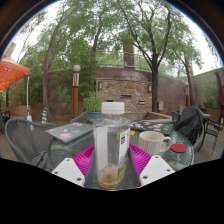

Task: Pour water

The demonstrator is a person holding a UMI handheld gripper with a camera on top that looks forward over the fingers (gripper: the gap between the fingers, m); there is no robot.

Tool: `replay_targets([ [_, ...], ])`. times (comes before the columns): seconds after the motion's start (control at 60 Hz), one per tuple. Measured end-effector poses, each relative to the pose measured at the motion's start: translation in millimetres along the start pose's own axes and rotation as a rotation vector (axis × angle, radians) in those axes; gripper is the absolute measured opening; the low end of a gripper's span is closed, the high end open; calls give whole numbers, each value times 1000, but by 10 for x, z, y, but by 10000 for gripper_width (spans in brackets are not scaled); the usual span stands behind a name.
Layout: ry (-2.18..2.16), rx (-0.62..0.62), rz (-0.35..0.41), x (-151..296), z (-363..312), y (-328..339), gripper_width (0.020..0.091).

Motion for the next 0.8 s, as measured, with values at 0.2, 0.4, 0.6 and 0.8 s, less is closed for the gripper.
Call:
replay_targets([
  [0.2, 47, 55, -18, 18, -26, -44, 510],
  [0.4, -25, 176, -32, 70, -94, -231, 443],
  [0.6, -777, 336, 181, 809, 32, -404, 442],
  [0.8, -1622, 509, 358, 1110, 230, -372, 440],
])
Point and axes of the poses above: the point between the fingertips, and its own axes, seen from behind it with the camera up: z to the right, x up, y backward, against the way the camera looks, the point moved 2 cm from there along y, backward, against the way the camera looks, and after that the axes turned 15 degrees about x, right-handed, at the moved point
